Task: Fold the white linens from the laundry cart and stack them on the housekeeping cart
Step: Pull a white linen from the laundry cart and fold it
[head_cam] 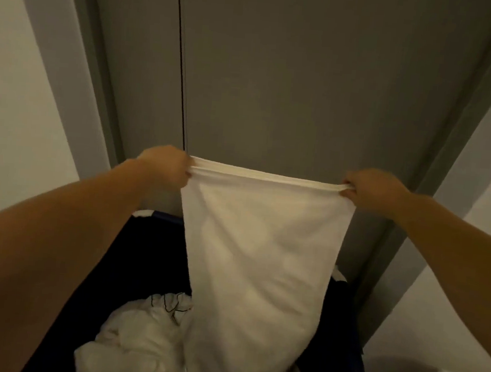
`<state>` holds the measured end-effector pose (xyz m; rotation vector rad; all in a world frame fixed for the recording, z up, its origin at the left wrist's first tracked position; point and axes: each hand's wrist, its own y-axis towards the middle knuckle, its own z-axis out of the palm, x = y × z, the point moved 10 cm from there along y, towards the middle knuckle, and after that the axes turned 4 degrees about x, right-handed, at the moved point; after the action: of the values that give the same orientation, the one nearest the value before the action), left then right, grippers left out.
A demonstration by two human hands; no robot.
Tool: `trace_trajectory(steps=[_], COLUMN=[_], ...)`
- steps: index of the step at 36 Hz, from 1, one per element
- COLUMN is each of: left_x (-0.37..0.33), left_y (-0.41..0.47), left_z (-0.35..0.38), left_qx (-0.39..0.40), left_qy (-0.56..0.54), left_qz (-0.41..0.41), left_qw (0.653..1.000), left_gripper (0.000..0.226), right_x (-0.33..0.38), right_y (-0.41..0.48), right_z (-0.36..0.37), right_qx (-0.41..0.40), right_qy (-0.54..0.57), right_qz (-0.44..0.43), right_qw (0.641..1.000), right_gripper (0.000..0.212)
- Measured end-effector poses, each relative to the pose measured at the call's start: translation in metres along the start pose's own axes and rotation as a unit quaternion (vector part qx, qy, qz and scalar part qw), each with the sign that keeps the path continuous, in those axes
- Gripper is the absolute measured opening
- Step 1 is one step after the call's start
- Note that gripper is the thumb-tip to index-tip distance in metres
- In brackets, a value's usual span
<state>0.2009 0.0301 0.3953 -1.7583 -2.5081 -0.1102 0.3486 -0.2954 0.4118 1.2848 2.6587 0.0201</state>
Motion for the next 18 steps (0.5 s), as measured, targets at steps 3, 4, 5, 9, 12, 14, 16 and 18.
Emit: trace_trajectory(steps=[3, 4, 5, 9, 12, 14, 16, 18], left_x=[-0.005, -0.005, -0.004, 0.013, 0.019, 0.021, 0.024, 0.027], left_y=[-0.009, -0.013, -0.017, -0.028, -0.032, -0.037, -0.041, -0.044], left_z=[-0.029, -0.039, -0.05, -0.086, -0.064, -0.053, -0.06, -0.066], left_qx=[-0.015, -0.024, -0.04, -0.141, -0.07, -0.035, -0.041, -0.048], left_qy=[0.019, 0.024, 0.027, -0.001, -0.003, -0.01, -0.03, -0.087], left_qz=[0.009, 0.01, 0.006, -0.038, -0.068, -0.069, -0.062, -0.056], left_qw=[1.0, 0.999, 0.999, 0.989, 0.995, 0.997, 0.997, 0.994], left_gripper=[0.024, 0.026, 0.026, 0.025, 0.024, 0.023, 0.022, 0.018], right_x=[-0.003, -0.004, -0.007, -0.015, -0.001, 0.008, 0.011, 0.005], right_y=[0.004, 0.006, 0.008, 0.012, 0.017, 0.019, 0.018, 0.012], right_z=[0.0, -0.002, -0.007, -0.05, -0.038, -0.022, -0.025, -0.036], right_qx=[0.009, 0.009, 0.005, -0.139, -0.107, -0.054, -0.066, -0.103], right_qy=[-0.001, 0.006, 0.015, 0.1, 0.093, 0.079, 0.092, 0.134], right_qz=[-0.002, 0.001, 0.008, 0.031, 0.041, 0.044, 0.048, 0.077], right_qw=[1.0, 1.0, 1.0, 0.985, 0.989, 0.995, 0.992, 0.983], right_gripper=[0.024, 0.023, 0.023, 0.025, 0.023, 0.023, 0.022, 0.02])
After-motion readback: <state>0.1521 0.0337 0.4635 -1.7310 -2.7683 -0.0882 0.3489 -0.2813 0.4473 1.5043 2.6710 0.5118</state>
